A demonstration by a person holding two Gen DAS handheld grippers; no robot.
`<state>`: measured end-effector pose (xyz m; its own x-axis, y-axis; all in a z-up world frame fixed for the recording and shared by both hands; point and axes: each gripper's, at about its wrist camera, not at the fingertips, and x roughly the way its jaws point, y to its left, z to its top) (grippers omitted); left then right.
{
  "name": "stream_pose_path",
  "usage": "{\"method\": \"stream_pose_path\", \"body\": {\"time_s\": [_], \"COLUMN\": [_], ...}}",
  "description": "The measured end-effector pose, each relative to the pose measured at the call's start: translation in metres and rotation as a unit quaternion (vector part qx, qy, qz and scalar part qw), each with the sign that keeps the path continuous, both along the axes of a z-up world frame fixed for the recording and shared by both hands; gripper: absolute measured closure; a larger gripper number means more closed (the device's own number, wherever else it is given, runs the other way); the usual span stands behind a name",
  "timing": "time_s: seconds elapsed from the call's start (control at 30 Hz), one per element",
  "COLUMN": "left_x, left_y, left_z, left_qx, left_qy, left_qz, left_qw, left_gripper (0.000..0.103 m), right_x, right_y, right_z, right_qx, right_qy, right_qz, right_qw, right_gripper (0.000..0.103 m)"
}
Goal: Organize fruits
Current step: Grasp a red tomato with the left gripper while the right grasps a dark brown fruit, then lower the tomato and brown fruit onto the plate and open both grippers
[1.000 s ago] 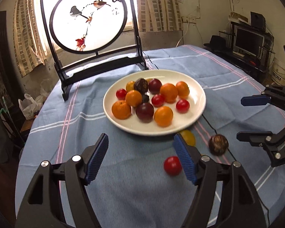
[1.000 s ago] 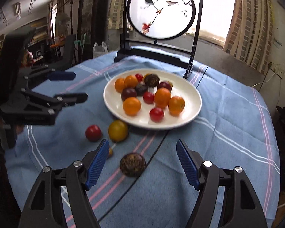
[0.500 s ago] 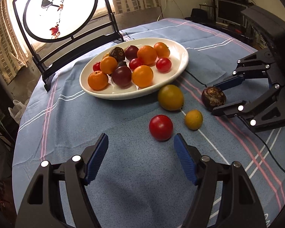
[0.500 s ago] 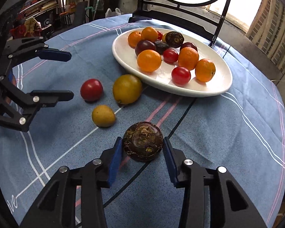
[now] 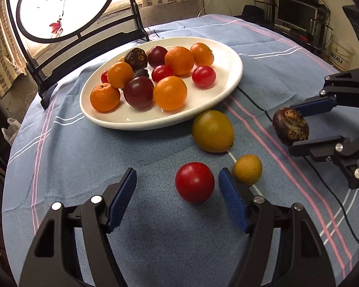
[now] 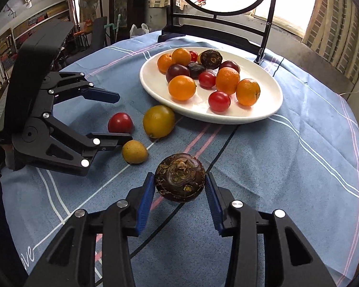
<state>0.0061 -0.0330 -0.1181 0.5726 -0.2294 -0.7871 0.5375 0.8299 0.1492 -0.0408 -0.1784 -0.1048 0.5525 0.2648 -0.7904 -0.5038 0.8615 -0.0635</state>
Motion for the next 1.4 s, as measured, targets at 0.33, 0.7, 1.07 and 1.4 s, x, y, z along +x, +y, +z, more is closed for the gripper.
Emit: {"method": "stream_pose_path", "body": {"time_s": [0.33,0.7,1.07,1.4], "left_x": [-0.006,-0.024,-0.018,0.028], "left_y": [-0.002,0.004,0.014,0.001], "left_z": [0.006,0.03,0.061,0.095], "left_qx": [-0.013,-0.022,-0.043,-0.064], "left_qy": [0.0,-0.036,-0.07,-0.103], "left_qz": [-0.01,0.009,0.042,0.071], "left_qw": [0.9999,0.9991,0.9957,0.99], "left_gripper": [0.075,0.075,0.075,0.075], "right_x": [0.0,-0.02,-0.023,0.02], "right_y": [-0.002,0.005,0.011,0.002], "right_z": [-0.006,0.008,0.028,0.073], "right_qx": [0.004,0.01,0.035,0.064], "right_qy": [0.004,-0.019,-0.039,-0.092], "right_qz": [-0.006,-0.006,-0.009,-0.032], "right_qw": [1.0,1.0,0.999,0.993], "right_gripper": [0.06,0.06,0.06,0.06]}}
